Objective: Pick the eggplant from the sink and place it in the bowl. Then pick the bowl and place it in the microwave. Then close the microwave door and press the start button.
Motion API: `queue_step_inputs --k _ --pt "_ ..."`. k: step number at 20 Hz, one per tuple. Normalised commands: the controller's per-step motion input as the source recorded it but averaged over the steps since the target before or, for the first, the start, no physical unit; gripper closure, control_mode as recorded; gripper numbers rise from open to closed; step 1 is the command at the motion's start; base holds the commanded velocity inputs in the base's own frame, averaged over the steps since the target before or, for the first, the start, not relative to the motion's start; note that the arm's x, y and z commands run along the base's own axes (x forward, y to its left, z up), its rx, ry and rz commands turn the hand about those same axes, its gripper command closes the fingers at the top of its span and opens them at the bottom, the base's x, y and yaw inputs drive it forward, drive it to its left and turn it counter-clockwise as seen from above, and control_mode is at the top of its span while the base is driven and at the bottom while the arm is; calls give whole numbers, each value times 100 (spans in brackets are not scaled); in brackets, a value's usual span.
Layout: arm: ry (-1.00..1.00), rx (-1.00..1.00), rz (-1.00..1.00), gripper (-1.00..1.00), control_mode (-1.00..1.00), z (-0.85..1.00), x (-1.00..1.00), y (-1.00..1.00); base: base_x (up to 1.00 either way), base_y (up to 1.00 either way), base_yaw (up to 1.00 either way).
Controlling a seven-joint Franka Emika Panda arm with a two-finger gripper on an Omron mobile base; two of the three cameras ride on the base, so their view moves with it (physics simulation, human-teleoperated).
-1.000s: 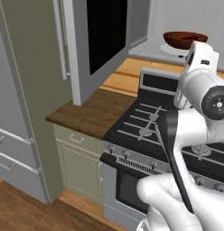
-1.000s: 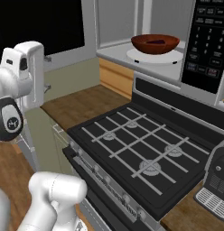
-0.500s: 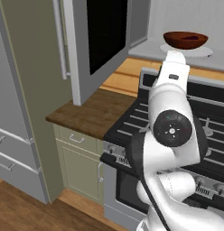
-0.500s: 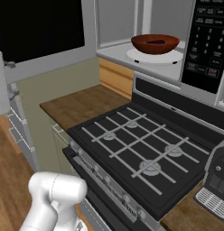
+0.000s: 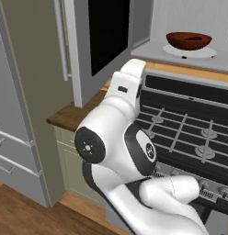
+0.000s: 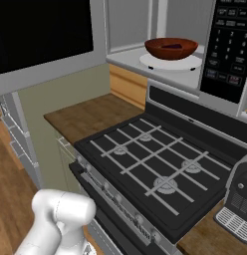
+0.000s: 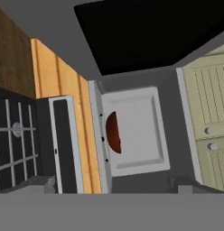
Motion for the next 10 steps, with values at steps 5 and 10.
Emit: queue_step_inputs --k 5,10 --pt "-6 0 -12 -100 -100 -7 7 57 0 0 0" --pt "-3 1 -7 -100 -100 -17 -2 48 0 0 0"
